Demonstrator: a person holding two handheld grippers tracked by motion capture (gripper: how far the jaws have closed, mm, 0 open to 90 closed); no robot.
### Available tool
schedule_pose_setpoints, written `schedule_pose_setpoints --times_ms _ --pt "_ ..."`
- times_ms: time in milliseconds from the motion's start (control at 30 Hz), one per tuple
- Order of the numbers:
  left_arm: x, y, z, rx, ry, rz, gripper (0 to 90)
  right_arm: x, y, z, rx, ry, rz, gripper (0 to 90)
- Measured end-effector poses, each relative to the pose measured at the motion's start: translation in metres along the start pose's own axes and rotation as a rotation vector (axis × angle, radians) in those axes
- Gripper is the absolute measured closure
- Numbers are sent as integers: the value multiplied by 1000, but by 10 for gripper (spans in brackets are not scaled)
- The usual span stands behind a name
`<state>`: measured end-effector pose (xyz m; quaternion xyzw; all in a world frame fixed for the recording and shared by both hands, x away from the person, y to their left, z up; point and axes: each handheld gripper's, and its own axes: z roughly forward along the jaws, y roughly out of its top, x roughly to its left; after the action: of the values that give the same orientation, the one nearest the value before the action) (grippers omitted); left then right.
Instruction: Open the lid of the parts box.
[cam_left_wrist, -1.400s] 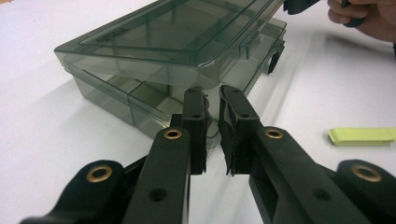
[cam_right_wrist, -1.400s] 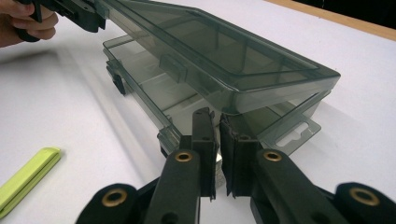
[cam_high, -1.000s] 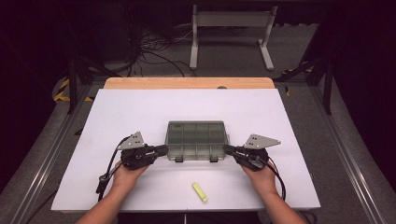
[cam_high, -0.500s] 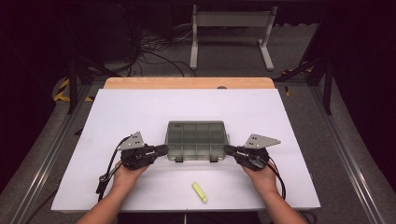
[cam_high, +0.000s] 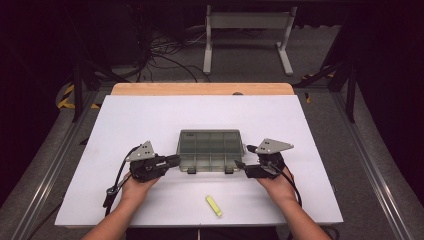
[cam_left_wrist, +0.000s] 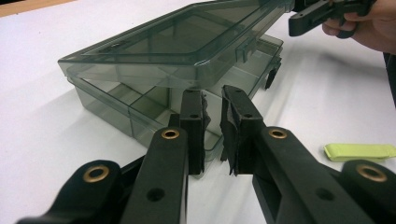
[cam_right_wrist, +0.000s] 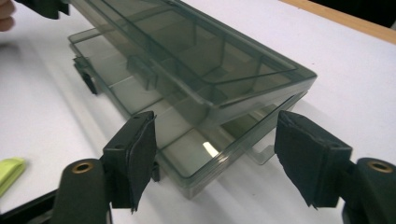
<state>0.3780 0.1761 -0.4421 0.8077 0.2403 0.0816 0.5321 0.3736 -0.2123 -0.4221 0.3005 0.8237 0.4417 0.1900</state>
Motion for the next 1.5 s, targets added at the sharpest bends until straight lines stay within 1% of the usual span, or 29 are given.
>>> schedule_pose_setpoints --times_ms 33,100,133,233,433,567,667,733,767,833,867,933,967,1000,1033,1133,1200,1233,1267,1300,1333,1367,1433,1500 --pt "0 0 0 -1 0 0 788 -2 4 3 8 -16 1 285" --pt "0 0 0 -2 -2 -1 788 -2 5 4 12 -17 2 284" --pt "-1 0 0 -2 -2 -1 786 -2 6 7 28 -22 4 280" --pt "0 0 0 1 -5 5 783 -2 6 9 40 -30 -2 275" --pt "-1 0 -1 1 3 12 772 -4 6 7 27 -42 6 274" --pt "-2 1 -1 2 6 16 764 -7 8 6 18 -36 26 274" --pt "-3 1 -1 3 12 27 750 -8 12 4 9 -36 29 274" --pt "-4 1 -1 12 13 32 726 -8 14 4 3 -34 35 274" --pt "-4 1 -1 14 18 41 710 -8 15 4 2 -34 34 274" --pt "-6 1 -1 29 17 45 654 -9 17 4 0 -35 33 274" --pt "-7 1 -2 38 19 53 634 -9 18 4 -1 -34 32 274" --pt "-10 1 -2 52 31 64 577 -10 20 4 -5 -35 32 274" --pt "-11 2 -2 59 39 77 548 -10 21 4 -7 -32 34 274" --pt "-12 2 -3 63 40 73 513 -11 22 4 -10 -29 39 274" --pt "-13 2 -3 68 44 84 493 -12 24 4 -13 -28 41 274" --pt "-15 2 -4 66 52 76 424 -15 28 4 -21 -25 47 274" --pt "-15 3 -6 68 52 71 395 -17 31 5 -31 -18 53 275" --pt "-14 3 -8 69 58 78 379 -19 32 6 -36 -14 56 278" --pt "-14 3 -9 66 61 75 369 -20 33 7 -37 -13 57 285" --pt "-14 3 -10 66 64 78 364 -21 34 8 -39 -6 65 291" --pt "-15 3 -12 63 64 70 363 -23 35 9 -39 0 71 299" --pt "-14 3 -13 65 67 77 360 -24 36 9 -39 3 76 308" --pt "-14 3 -14 61 71 80 352 -25 38 10 -41 1 74 320" --pt "-12 3 -16 57 76 78 346 -27 42 10 -58 6 74 341"
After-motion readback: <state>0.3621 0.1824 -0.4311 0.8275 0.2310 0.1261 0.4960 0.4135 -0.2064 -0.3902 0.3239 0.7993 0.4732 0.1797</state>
